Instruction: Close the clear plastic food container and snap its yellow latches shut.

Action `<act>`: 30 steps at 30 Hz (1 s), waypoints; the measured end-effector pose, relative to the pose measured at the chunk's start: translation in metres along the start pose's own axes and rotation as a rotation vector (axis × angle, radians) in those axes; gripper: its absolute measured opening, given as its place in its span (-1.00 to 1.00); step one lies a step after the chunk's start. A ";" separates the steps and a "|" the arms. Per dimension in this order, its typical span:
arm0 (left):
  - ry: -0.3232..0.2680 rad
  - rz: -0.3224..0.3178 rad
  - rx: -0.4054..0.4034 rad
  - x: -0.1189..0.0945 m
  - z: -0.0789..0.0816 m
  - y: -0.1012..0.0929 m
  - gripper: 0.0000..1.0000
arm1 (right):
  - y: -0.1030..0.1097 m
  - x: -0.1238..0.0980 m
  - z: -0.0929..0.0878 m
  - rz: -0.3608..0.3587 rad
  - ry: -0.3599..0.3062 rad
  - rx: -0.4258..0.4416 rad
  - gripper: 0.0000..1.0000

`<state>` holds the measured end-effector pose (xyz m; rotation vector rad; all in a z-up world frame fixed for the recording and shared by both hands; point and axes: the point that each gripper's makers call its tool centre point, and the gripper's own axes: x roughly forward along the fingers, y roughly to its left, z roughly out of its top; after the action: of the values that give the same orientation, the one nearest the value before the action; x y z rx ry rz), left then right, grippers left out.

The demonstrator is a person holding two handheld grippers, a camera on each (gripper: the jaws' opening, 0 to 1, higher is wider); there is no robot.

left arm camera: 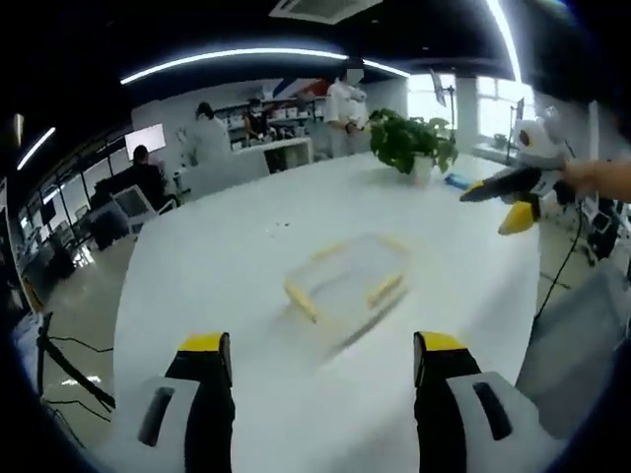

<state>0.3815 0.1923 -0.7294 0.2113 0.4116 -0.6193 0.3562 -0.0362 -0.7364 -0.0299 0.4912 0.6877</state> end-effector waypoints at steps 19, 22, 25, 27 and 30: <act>-0.072 0.085 -0.022 -0.071 -0.003 -0.003 0.46 | 0.009 -0.057 -0.007 -0.124 -0.131 0.153 0.44; -0.101 0.082 -0.075 -0.075 -0.007 -0.007 0.49 | 0.009 -0.059 -0.017 -0.157 -0.110 0.150 0.46; -0.115 0.088 -0.092 -0.078 -0.009 -0.011 0.51 | 0.016 -0.061 -0.025 -0.168 -0.113 0.163 0.47; -0.128 0.084 -0.120 -0.078 -0.011 -0.013 0.53 | 0.022 -0.061 -0.030 -0.169 -0.113 0.166 0.48; -0.118 0.085 -0.139 -0.076 -0.017 -0.015 0.54 | 0.031 -0.058 -0.040 -0.160 -0.095 0.175 0.47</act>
<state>0.3110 0.2252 -0.7123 0.0588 0.3286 -0.5150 0.2814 -0.0543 -0.7420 0.1266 0.4506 0.4853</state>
